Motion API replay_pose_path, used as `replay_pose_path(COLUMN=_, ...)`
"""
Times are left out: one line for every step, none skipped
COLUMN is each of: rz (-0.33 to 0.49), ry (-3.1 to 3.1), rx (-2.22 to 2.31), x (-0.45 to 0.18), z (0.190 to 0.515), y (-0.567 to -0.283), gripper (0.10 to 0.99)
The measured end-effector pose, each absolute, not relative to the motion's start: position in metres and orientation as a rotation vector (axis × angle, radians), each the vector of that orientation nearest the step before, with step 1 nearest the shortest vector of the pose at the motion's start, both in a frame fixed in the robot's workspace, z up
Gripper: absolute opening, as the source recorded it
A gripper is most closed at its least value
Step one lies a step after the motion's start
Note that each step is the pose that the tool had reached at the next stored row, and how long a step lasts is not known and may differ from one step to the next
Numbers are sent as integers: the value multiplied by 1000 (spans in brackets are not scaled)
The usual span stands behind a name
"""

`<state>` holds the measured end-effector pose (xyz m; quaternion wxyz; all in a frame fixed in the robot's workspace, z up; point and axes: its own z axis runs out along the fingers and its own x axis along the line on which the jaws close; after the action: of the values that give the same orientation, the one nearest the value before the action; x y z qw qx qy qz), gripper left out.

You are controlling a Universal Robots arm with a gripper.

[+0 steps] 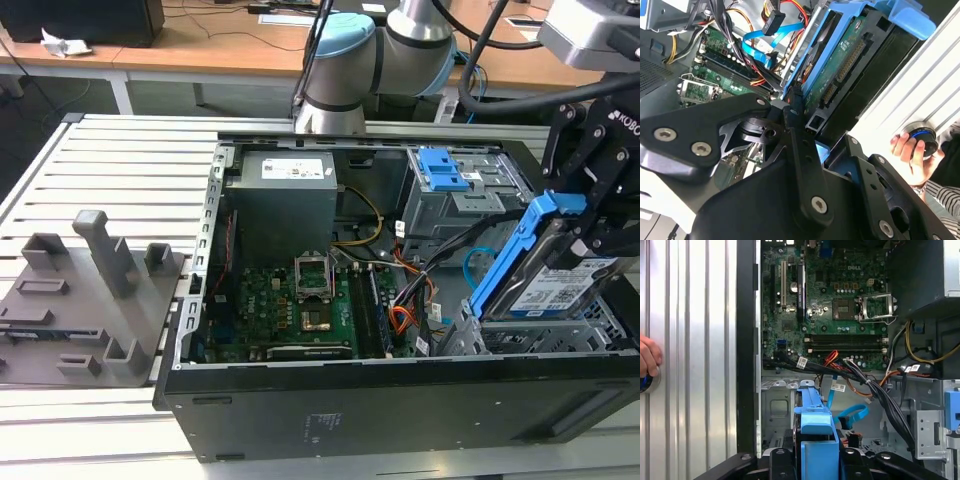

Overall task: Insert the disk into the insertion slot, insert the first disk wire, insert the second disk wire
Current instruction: 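Insert the disk into the insertion slot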

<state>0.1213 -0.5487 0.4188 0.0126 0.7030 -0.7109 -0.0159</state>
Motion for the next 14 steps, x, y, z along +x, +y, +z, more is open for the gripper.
replay_pose_path(rz=-50, ry=-2216, rx=2191, x=121, z=417, y=-549, gripper=365)
replay_pose_path(rz=-50, ry=-2216, rx=2191, x=121, z=415, y=-549, gripper=365)
replay_pose_path(rz=-50, ry=-2216, rx=2191, x=121, z=413, y=-549, gripper=365)
replay_pose_path(rz=-50, ry=-2216, rx=2191, x=121, z=411, y=-549, gripper=365)
replay_pose_path(rz=-50, ry=-2216, rx=2191, x=121, z=408, y=-549, gripper=365)
replay_pose_path(rz=-50, ry=-2216, rx=2191, x=121, z=407, y=-549, gripper=365)
replay_pose_path(rz=-50, ry=-2216, rx=2191, x=121, z=406, y=-549, gripper=365)
replay_pose_path(rz=-50, ry=-2216, rx=2191, x=121, z=404, y=-549, gripper=365)
replay_pose_path(rz=-50, ry=-2216, rx=2191, x=121, z=403, y=-549, gripper=365)
replay_pose_path(rz=-50, ry=-2216, rx=2191, x=121, z=402, y=-549, gripper=365)
replay_pose_path(rz=-50, ry=-2216, rx=2191, x=121, z=401, y=-549, gripper=365)
replay_pose_path(rz=-50, ry=-2216, rx=2191, x=121, z=399, y=-549, gripper=365)
replay_pose_path(rz=-50, ry=-2215, rx=2191, x=121, z=397, y=-549, gripper=365)
replay_pose_path(rz=-50, ry=-2216, rx=2191, x=121, z=396, y=-549, gripper=365)
